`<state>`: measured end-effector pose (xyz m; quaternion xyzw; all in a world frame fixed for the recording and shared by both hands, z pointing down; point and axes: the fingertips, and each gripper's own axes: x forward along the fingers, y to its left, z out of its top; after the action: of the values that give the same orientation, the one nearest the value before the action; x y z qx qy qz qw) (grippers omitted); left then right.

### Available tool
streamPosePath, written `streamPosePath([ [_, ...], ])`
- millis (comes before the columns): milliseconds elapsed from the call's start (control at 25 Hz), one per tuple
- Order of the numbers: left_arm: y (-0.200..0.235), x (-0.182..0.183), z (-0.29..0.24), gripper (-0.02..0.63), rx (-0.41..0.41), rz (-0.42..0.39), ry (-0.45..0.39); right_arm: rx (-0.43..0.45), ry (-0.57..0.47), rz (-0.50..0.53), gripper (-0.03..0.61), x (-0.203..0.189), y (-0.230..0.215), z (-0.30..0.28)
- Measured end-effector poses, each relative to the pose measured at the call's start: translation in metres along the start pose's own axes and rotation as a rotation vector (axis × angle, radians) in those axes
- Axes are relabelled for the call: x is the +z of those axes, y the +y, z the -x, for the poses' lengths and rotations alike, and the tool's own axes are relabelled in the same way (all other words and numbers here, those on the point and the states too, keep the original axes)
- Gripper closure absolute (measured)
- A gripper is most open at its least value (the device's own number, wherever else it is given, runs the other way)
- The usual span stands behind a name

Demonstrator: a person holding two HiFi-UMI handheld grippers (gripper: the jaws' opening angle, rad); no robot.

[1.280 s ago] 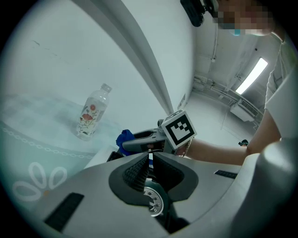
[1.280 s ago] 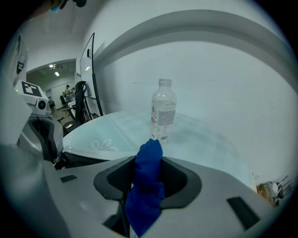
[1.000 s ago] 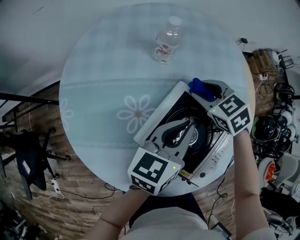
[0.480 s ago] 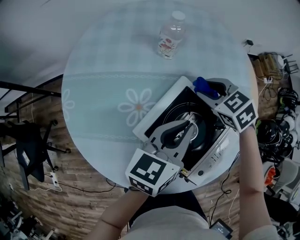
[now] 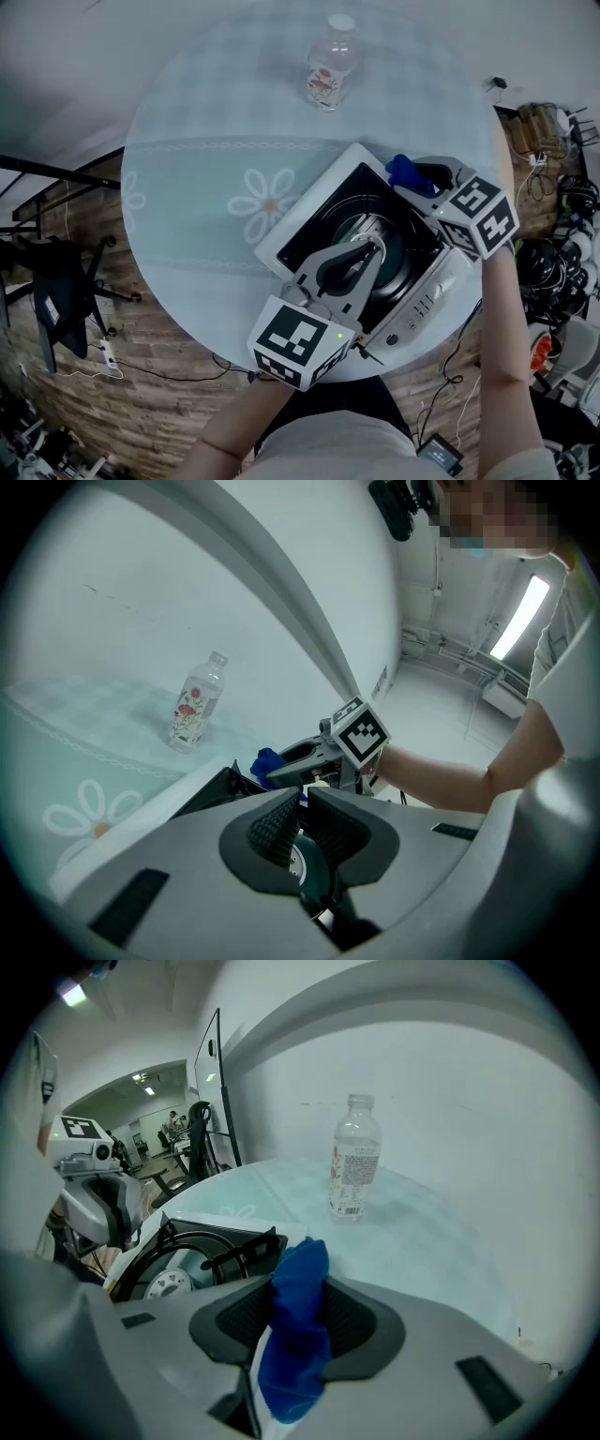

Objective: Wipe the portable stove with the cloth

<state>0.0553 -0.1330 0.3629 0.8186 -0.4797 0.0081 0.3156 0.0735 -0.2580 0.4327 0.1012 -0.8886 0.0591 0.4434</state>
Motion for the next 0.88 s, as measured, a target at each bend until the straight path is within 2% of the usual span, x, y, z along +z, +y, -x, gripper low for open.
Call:
streamPosePath([
  [560,-0.021,-0.016,0.0,0.572,0.021,-0.033,0.049,0.048,-0.01,-0.02,0.411,-0.021,0.005,0.017],
  [880,-0.029,-0.027,0.004,0.572,0.05,-0.021,0.055,0.074,-0.016,-0.022,0.411,-0.041,0.009,0.031],
])
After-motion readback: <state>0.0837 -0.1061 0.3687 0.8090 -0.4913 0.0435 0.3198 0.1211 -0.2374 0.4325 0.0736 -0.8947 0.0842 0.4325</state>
